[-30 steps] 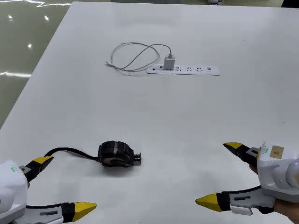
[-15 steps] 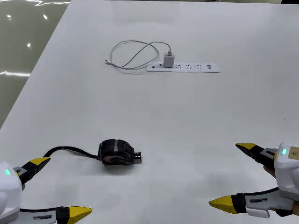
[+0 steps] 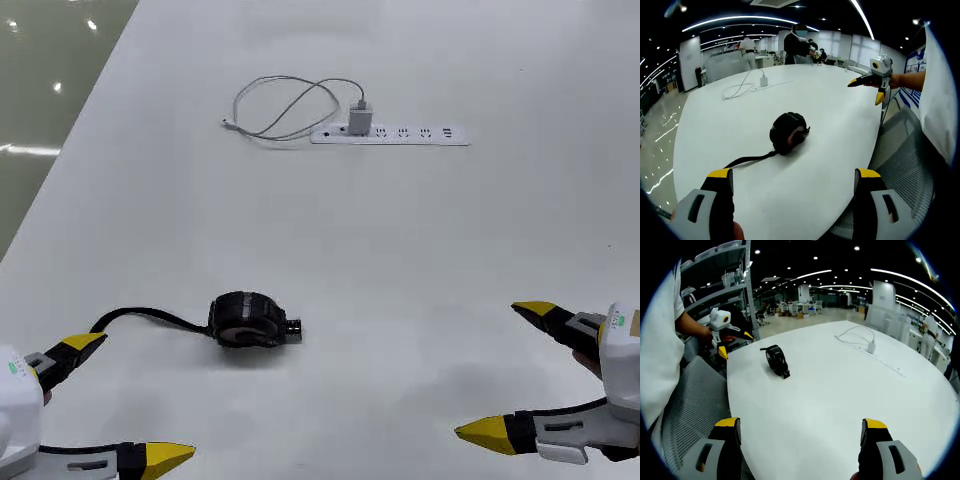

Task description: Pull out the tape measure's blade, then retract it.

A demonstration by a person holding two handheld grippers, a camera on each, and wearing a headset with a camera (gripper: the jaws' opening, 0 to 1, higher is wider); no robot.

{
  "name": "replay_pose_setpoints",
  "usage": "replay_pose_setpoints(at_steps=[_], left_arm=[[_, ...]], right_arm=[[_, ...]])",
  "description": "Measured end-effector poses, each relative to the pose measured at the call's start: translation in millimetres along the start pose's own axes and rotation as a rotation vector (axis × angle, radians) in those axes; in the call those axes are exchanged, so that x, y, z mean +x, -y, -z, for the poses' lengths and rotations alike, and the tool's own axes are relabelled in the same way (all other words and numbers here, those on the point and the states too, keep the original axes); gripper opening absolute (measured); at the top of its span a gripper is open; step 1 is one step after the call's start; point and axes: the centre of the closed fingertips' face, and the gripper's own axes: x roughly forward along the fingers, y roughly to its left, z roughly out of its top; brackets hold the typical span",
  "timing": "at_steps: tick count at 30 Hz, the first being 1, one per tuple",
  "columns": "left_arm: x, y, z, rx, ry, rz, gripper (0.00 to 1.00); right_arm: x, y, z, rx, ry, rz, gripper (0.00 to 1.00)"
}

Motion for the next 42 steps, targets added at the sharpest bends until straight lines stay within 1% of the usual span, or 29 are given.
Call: replay_pose_setpoints(at_steps=[12, 17, 25, 32, 42], left_arm=[[-0.3, -1.8, -2.6, 0.004, 0.003, -0.001, 0.99], [0.0, 0.0, -3.2, 0.009, 0.003, 0.006, 0.99], [-0.8, 0.6, -1.6, 0.016, 0.001, 0.009, 0.99], [0.7, 1.8, 0.1, 0.018, -0.002, 0.015, 0.99], [0.9, -1.1, -0.4, 0.02, -0.002, 0.014, 0.99]], right_arm=[[-4.5, 1.7, -2.1, -0.002, 0.0, 0.009, 0.99], [-5.6, 3.7, -2.1, 0.004, 0.004, 0.011, 0.99], [-6.1, 0.9, 3.0, 0.008, -0.005, 0.004, 0.99], [-7.1, 2.0, 4.5, 0.006, -0.01, 0.003, 0.99], [-9.2, 3.7, 6.1, 0.008, -0.008, 0.005, 0.99]])
